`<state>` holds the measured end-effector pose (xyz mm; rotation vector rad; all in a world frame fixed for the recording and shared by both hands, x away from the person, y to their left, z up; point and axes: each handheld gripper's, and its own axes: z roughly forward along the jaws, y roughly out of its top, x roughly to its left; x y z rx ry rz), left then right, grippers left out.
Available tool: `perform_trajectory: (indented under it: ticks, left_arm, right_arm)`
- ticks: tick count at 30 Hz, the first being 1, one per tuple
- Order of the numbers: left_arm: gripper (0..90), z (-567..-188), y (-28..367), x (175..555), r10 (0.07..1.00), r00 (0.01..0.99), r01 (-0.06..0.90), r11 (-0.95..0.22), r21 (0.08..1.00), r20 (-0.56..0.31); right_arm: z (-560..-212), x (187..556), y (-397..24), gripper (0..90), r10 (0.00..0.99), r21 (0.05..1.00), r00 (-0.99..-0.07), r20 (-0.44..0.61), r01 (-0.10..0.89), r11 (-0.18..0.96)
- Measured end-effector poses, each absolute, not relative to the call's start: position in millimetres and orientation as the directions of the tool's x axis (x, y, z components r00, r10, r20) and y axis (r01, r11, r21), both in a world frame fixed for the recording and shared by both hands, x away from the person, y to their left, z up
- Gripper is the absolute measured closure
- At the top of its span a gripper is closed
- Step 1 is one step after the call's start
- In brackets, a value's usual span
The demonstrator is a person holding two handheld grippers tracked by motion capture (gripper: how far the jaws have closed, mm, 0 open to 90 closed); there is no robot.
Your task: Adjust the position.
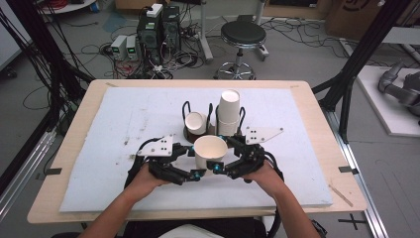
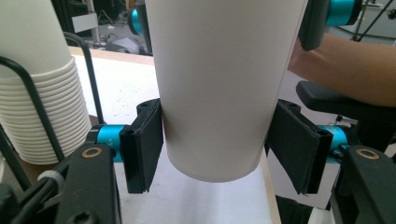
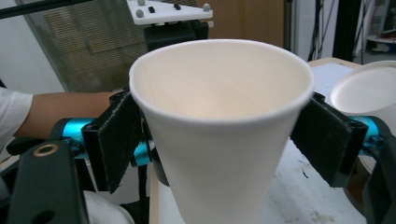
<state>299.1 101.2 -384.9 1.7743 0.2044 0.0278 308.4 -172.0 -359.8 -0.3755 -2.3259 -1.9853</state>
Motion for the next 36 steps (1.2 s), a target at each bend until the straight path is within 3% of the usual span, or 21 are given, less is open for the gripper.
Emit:
perform_trajectory:
  ticks: [3, 8, 16, 26, 36]
  left_arm:
    - [36.6, -385.3, 99.5, 298.3, 0.150, 0.985, 0.118, -0.206, 0.971, -0.087]
    - [36.0, -385.6, 98.5, 298.3, 0.155, 0.984, 0.118, -0.206, 0.971, -0.087]
    - [28.2, -386.7, 105.4, 301.5, 0.219, 0.971, 0.134, -0.198, 0.971, -0.090]
    - [20.1, -372.9, 137.5, 308.0, 0.321, 0.942, 0.133, -0.092, 0.987, -0.097]
    - [19.8, -359.5, 169.9, 315.8, 0.410, 0.909, 0.101, -0.051, 0.994, -0.072]
  right_arm:
    - [-359.5, 307.6, -171.2, 26.2, 0.130, 0.968, -0.973, 0.191, 0.208, 0.141]
    - [-358.9, 306.9, -171.7, 29.3, 0.134, 0.972, -0.978, 0.161, 0.180, 0.148]
    - [-356.6, 307.5, -176.8, 30.8, 0.190, 0.975, -0.977, 0.098, 0.133, 0.180]
    - [-355.7, 312.1, -187.3, 31.5, 0.243, 0.970, -0.969, 0.038, 0.095, 0.225]
    - [-357.6, 312.1, -206.0, 31.6, 0.307, 0.968, -0.951, 0.037, 0.110, 0.224]
